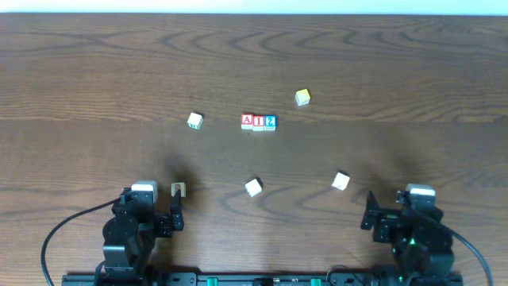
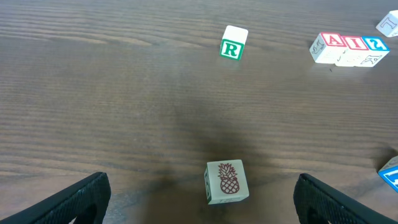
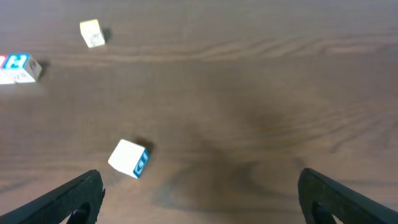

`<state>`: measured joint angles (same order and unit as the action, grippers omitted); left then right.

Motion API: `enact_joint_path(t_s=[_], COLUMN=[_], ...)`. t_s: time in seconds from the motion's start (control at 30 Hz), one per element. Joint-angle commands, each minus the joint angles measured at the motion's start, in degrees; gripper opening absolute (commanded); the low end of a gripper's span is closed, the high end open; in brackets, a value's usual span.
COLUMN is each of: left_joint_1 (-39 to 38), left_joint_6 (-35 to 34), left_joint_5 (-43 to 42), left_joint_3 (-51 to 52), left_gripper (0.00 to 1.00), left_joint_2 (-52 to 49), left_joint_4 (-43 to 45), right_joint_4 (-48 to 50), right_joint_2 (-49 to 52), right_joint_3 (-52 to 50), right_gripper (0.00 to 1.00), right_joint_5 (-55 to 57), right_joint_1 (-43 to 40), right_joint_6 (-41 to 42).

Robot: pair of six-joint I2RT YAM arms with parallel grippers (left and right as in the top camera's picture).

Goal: Spell out Ai2

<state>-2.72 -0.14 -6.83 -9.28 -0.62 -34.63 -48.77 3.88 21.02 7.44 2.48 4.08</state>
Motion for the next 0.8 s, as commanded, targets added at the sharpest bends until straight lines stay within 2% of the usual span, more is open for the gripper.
enact_joint_path(t_s=[0.0, 0.4, 0.77], left_joint_1=[0.2, 0.2, 0.2], left_joint_6=[0.4, 0.4, 0.4], left_joint_5=[0.9, 0.9, 0.9], left_joint_3=[0.4, 0.4, 0.4], left_gripper=[0.95, 0.95, 0.96], left_joint_2=[0.4, 0.4, 0.4], left_joint_4=[0.0, 0.0, 0.0], right_joint_4=[0.2, -0.2, 0.2], right_joint_2=[-3.1, -3.6, -3.6], right_joint_3=[-2.9, -10.0, -10.1], right_gripper=[0.99, 0.99, 0.99], right_joint_5=[-0.9, -5.2, -5.4], right_joint_1=[-0.6, -0.6, -0.6], right_joint_6=[-0.9, -0.9, -0.9])
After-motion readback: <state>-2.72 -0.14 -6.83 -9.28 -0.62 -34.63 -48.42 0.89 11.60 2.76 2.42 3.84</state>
